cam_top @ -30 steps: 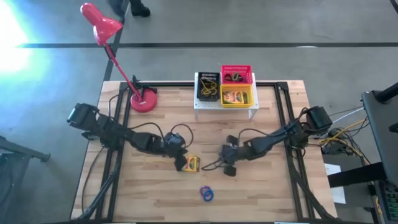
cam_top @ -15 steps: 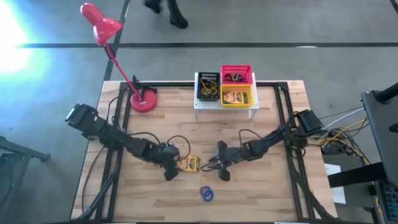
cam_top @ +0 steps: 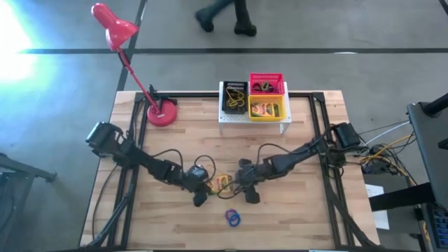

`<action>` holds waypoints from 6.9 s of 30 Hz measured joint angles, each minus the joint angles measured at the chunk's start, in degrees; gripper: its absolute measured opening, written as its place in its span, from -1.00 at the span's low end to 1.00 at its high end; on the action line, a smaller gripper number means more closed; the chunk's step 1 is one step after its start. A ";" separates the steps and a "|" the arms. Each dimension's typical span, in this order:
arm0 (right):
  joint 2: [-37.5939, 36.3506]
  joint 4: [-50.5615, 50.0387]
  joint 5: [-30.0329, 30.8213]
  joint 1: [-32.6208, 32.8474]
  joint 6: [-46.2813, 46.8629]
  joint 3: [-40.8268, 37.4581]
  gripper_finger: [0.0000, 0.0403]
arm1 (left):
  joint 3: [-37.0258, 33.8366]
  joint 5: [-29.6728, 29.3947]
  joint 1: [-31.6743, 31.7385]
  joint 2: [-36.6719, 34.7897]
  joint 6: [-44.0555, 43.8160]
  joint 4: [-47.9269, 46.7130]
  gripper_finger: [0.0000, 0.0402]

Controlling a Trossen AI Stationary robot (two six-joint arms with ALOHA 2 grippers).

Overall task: Pick & Place Office Desk Supplies
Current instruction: Put the yellow crayon box into the yellow bin on the shelf

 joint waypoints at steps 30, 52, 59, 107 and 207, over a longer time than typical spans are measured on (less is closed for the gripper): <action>-0.40 4.13 3.84 -0.23 33.63 -5.78 -0.06 | 4.98 -1.90 4.29 -5.35 15.96 -1.50 -0.97; -12.24 0.01 19.49 1.18 21.70 -5.83 -0.96 | 5.16 -16.55 0.62 -13.91 15.79 -15.33 -0.97; -21.06 -1.56 17.87 3.00 13.04 -5.80 -0.96 | 5.16 -21.50 1.14 -9.56 25.11 -5.09 -0.96; -7.21 -2.91 -12.92 -14.38 18.02 -5.89 -0.31 | 10.12 6.70 9.90 12.85 15.86 8.69 -0.97; -24.11 -10.24 20.75 6.98 6.27 -8.34 -0.96 | 10.58 3.89 11.87 3.77 26.06 18.53 0.05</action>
